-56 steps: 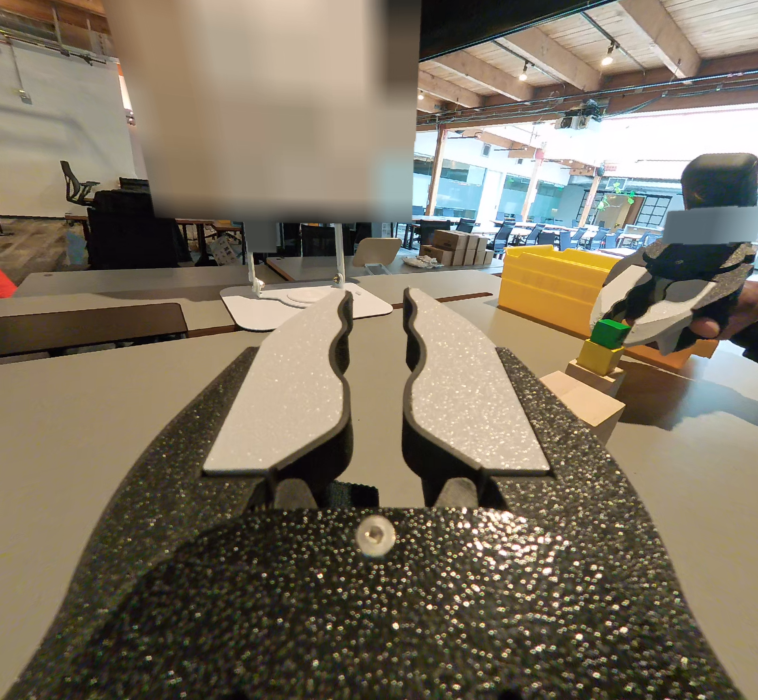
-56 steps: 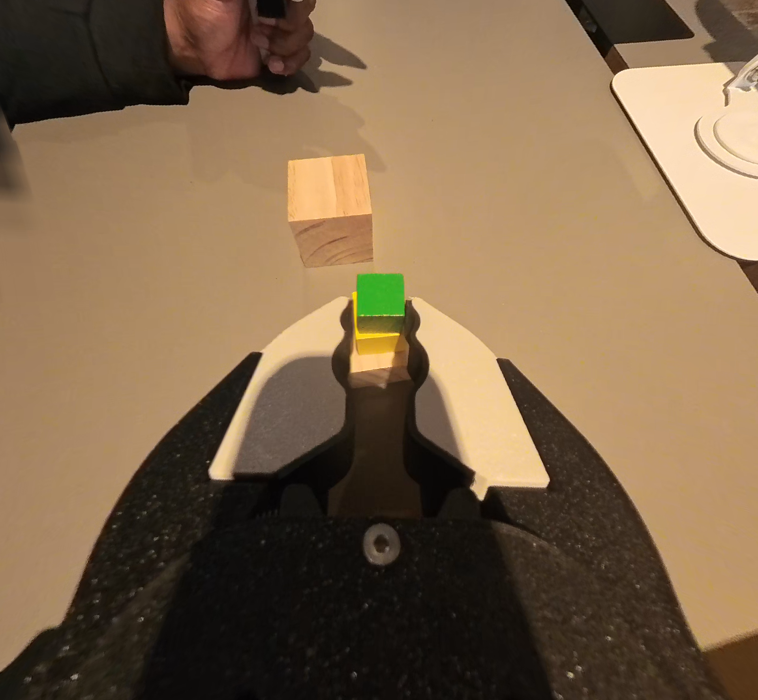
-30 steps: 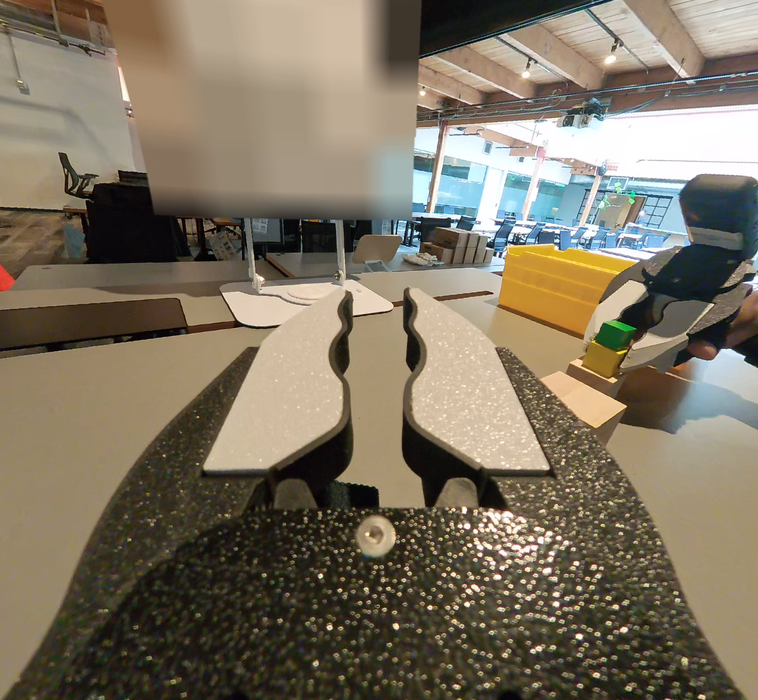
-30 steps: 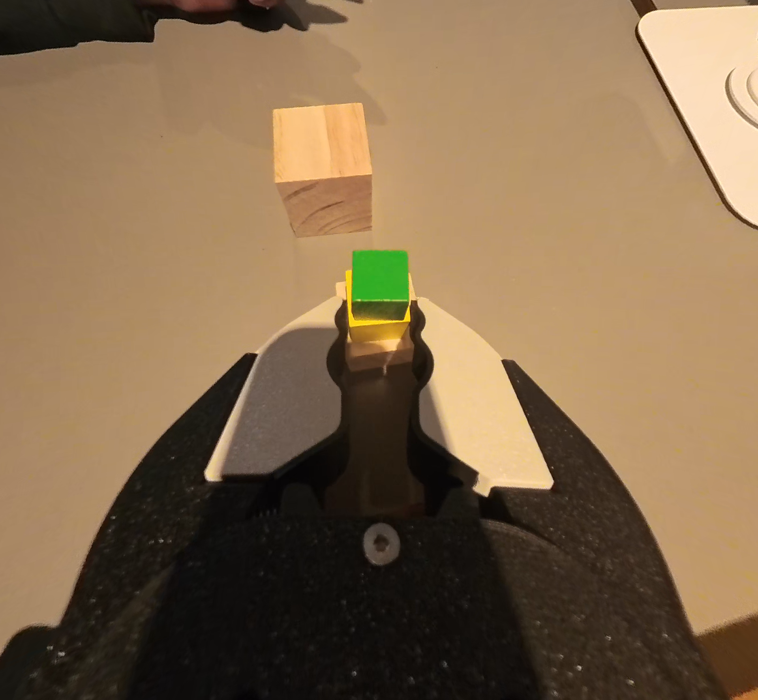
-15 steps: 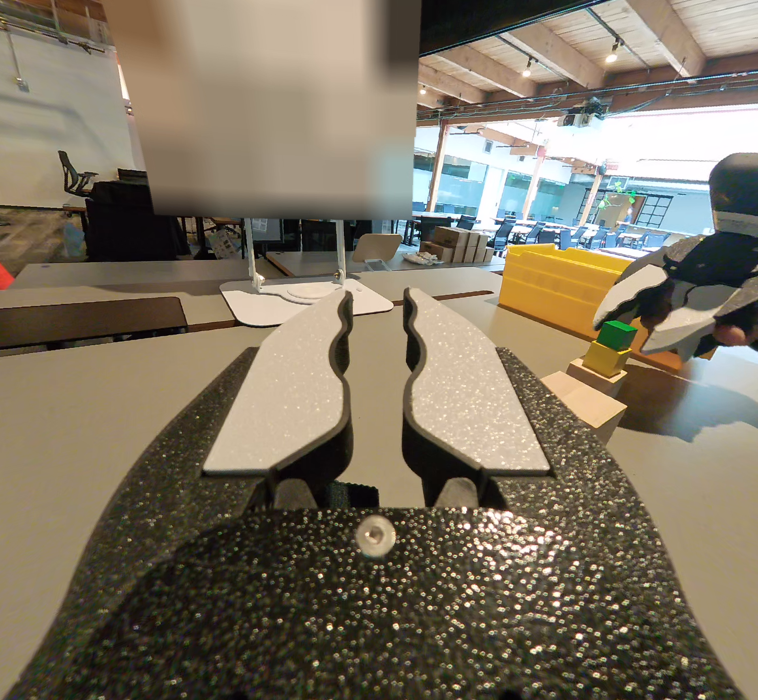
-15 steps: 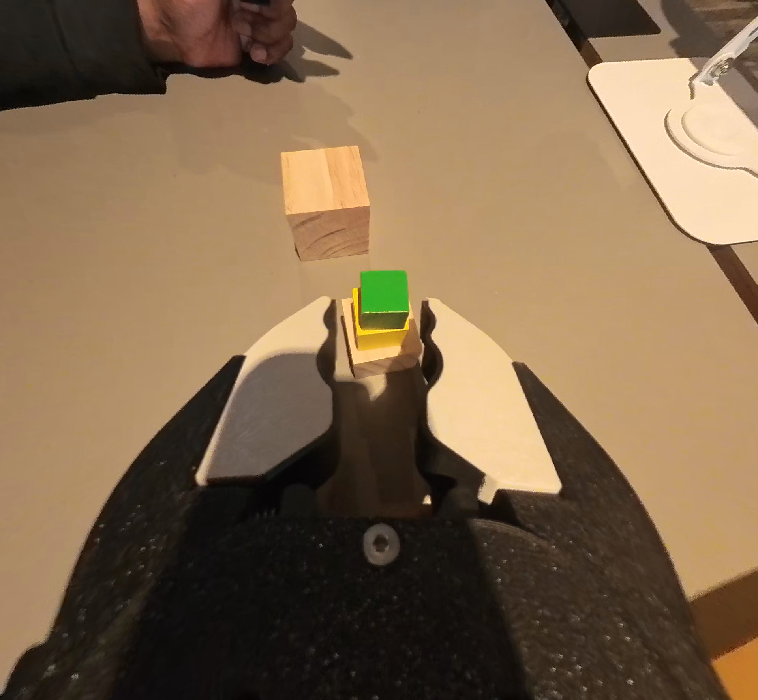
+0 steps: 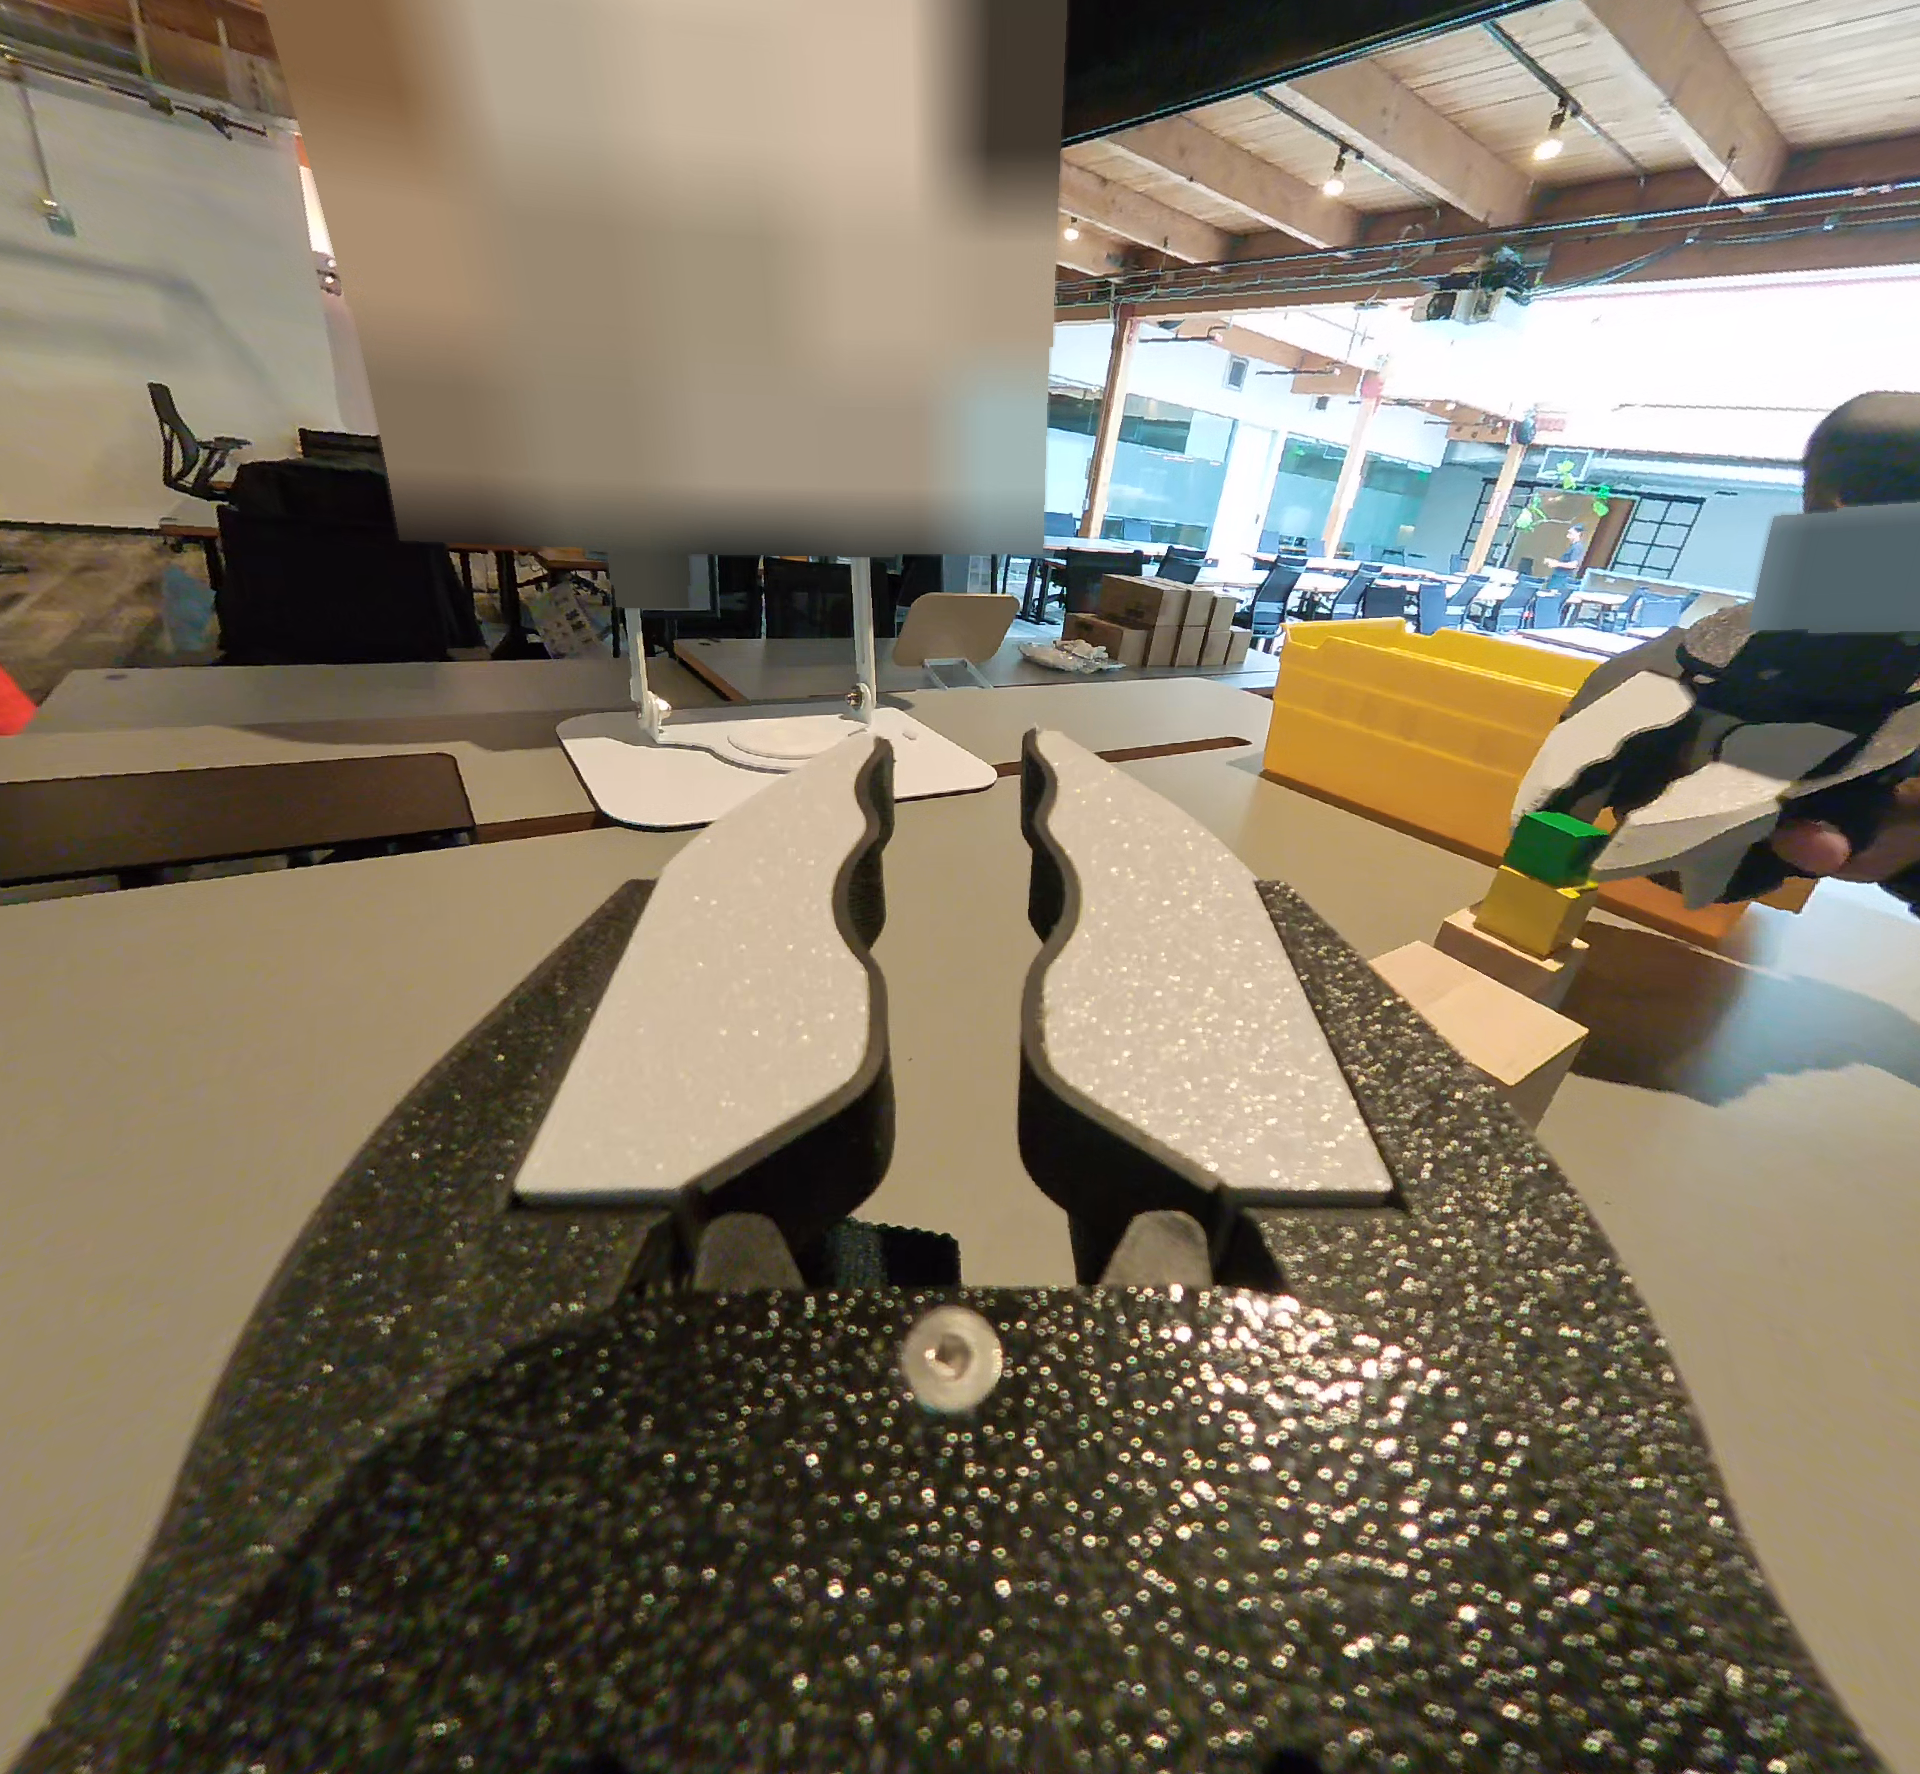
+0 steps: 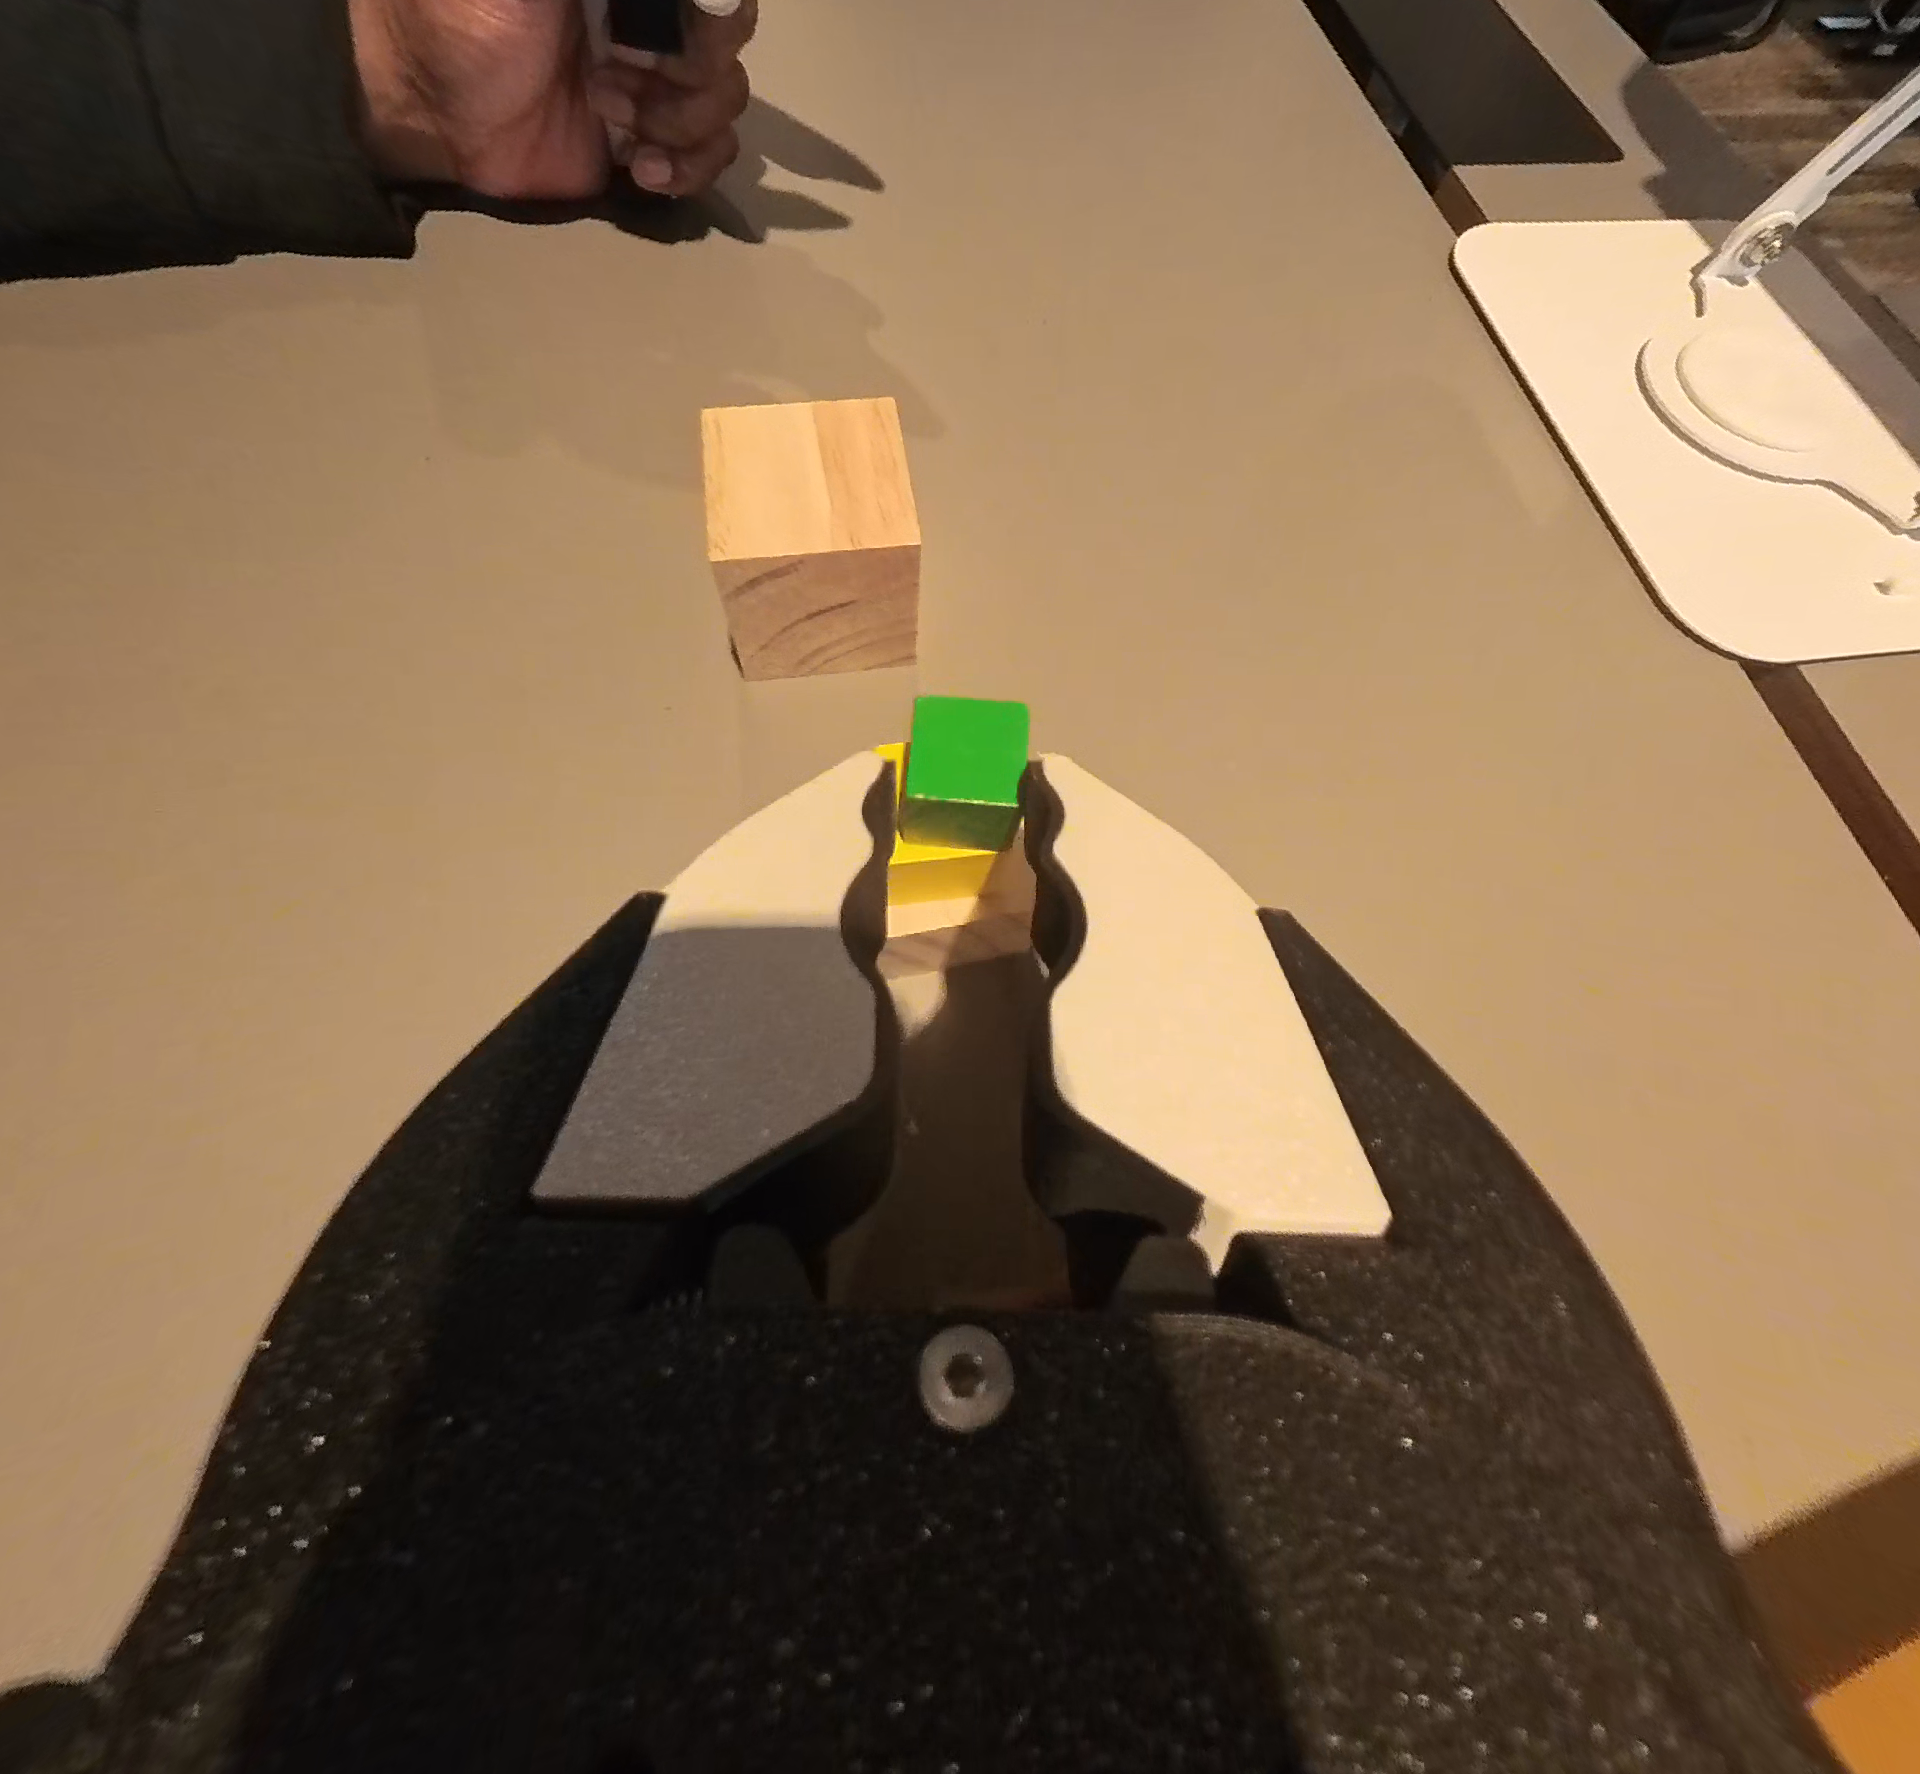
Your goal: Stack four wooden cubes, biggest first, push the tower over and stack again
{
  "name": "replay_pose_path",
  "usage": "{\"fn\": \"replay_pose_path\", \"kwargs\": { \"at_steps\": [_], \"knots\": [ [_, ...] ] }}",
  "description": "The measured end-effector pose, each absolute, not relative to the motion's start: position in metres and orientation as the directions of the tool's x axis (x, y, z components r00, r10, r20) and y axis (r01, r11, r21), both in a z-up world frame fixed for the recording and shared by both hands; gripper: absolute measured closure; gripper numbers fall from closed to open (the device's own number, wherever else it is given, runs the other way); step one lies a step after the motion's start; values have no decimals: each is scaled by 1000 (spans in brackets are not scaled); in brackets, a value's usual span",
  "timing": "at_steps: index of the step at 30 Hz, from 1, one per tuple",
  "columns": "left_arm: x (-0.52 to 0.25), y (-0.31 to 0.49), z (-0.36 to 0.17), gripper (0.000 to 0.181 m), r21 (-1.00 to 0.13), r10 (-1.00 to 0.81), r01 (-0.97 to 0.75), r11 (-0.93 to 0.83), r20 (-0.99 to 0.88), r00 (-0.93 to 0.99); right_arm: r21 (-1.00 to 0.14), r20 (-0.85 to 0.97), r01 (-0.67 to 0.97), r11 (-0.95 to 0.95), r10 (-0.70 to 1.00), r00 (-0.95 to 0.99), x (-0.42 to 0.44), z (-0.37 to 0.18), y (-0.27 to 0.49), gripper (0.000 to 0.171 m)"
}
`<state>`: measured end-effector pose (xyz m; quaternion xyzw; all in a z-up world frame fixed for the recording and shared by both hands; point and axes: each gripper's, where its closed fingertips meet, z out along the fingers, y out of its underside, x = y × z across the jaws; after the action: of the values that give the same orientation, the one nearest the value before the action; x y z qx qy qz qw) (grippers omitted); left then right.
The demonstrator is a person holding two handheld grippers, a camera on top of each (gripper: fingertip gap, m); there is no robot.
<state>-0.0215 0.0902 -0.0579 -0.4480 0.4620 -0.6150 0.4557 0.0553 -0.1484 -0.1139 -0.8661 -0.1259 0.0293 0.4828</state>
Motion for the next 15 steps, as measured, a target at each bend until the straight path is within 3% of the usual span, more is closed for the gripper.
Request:
{"fn": "replay_pose_path", "kwargs": {
  "at_steps": [1,15],
  "knots": [
    [-21,90,-58,159,-977,-974,146,-158,130,-183,-848,69,190,-495,252,965,54,-113,-148,149],
    [-21,90,-58,159,-976,-974,149,-158,130,-185,-869,58,194,-455,297,953,53,-111,-148,150]
  ]
}}
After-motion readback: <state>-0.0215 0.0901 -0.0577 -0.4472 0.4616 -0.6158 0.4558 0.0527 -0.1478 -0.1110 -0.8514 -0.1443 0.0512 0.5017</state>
